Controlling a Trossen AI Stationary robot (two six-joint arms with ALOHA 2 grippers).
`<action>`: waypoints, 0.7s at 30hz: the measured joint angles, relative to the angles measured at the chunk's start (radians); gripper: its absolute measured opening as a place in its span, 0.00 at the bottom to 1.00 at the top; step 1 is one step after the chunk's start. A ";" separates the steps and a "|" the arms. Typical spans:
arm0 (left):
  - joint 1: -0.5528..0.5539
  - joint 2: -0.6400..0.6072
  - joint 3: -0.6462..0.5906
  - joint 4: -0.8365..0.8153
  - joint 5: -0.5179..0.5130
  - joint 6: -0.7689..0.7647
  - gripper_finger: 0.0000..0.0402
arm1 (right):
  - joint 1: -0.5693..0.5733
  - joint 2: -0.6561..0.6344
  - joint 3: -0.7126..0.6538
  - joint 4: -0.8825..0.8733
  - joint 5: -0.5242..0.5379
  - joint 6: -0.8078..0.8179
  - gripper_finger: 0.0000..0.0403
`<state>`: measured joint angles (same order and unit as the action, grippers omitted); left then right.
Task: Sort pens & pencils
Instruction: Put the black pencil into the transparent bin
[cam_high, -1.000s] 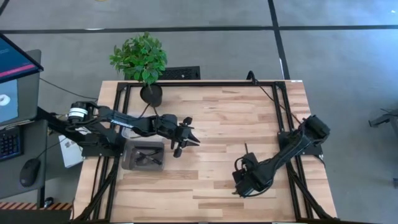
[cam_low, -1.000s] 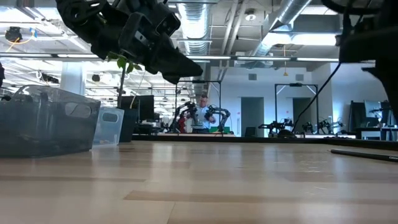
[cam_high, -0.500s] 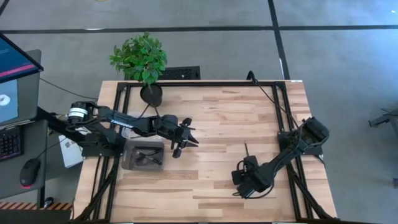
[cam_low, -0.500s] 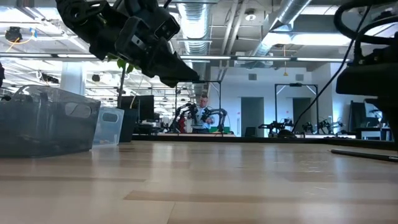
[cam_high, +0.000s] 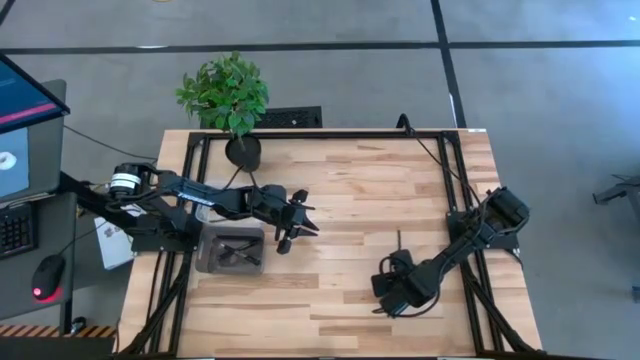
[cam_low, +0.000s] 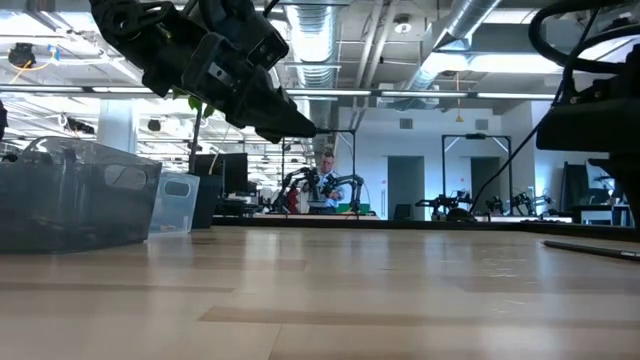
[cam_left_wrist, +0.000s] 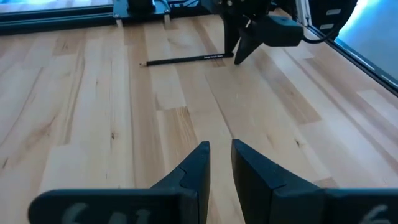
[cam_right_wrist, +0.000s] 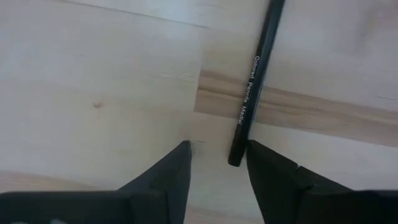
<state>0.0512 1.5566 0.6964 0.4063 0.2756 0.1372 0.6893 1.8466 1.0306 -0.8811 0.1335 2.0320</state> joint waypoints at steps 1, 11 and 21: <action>0.000 0.000 0.000 -0.002 0.000 0.000 0.14 | -0.003 0.000 0.000 0.001 0.000 -0.015 0.42; 0.000 0.000 0.000 -0.036 -0.001 0.000 0.14 | -0.059 0.002 0.002 0.015 -0.081 -0.174 0.23; 0.000 -0.001 0.000 -0.121 -0.002 -0.002 0.14 | -0.135 0.001 0.002 0.009 -0.135 -0.343 0.09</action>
<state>0.0509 1.5558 0.6964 0.2850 0.2741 0.1356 0.5539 1.8473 1.0321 -0.8718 -0.0017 1.6893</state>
